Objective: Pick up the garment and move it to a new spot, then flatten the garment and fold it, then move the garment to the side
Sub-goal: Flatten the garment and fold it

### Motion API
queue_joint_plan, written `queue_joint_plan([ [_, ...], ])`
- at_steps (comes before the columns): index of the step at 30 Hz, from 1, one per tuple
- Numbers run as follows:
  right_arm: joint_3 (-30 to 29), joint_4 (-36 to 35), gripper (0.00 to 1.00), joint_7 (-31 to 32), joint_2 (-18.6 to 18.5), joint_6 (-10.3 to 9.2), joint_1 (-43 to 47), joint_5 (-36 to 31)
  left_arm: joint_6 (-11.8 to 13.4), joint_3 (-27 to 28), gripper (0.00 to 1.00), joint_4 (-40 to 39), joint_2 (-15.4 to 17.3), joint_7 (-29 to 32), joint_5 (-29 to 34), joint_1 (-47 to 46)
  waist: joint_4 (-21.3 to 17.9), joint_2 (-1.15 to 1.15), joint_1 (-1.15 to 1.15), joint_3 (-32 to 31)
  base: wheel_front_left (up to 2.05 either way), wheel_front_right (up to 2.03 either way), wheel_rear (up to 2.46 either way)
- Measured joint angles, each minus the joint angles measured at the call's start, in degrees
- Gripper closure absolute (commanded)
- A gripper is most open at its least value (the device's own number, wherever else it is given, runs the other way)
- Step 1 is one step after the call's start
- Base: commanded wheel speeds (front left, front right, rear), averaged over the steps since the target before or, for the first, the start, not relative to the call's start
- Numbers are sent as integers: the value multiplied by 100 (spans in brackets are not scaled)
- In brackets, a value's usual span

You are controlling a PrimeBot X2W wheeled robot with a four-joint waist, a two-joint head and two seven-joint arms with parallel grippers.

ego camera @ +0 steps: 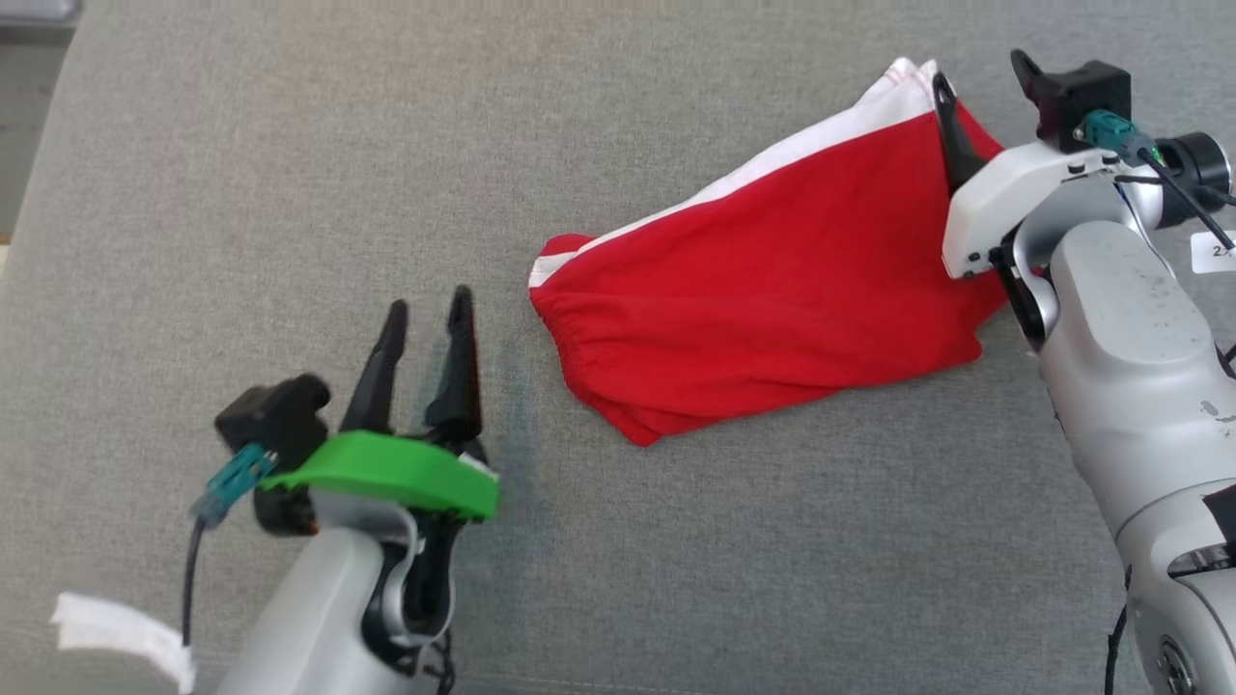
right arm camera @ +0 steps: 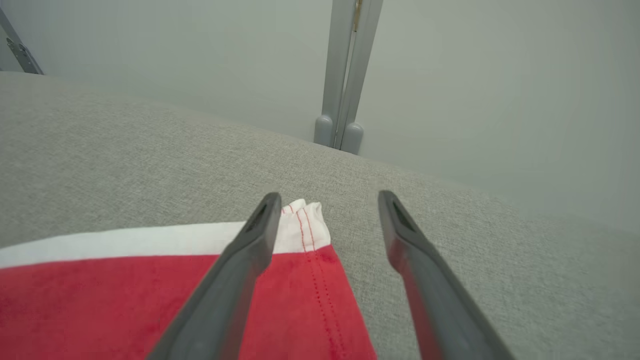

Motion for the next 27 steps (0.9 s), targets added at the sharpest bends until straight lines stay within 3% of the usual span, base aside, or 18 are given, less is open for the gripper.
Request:
queue_joint_plan([
  [4,208,443,0,290,-121,0,0,238,113,369,0,-464,207,-30,268,544,-32,0,0,-204,0,0,0],
  [8,542,839,0,916,-264,0,30,625,189,681,0,-843,214,-37,446,1033,-19,0,0,-364,0,0,0],
  [18,1233,775,0,1885,-397,-8,183,1862,236,969,0,-1071,230,-37,811,1365,225,0,0,-287,0,0,0],
  [19,1318,703,16,1979,-414,-9,190,2001,236,999,0,-1063,235,-37,837,1368,240,0,0,-271,0,0,0],
  [20,1382,645,46,2038,-431,-10,205,2093,235,1020,0,-1057,241,-37,861,1369,250,0,0,-261,0,0,0],
  [22,1545,486,75,2105,-474,-18,250,2295,235,1068,0,-1047,242,-37,902,1369,252,0,0,-258,0,0,0],
  [23,1604,435,100,2105,-489,-18,277,2370,235,1085,0,-1045,242,-37,906,1369,244,0,0,-263,0,0,0],
  [27,1791,245,100,1940,-519,-1,397,2616,223,1148,0,-1045,246,-45,958,1370,157,0,0,-308,0,0,0],
])
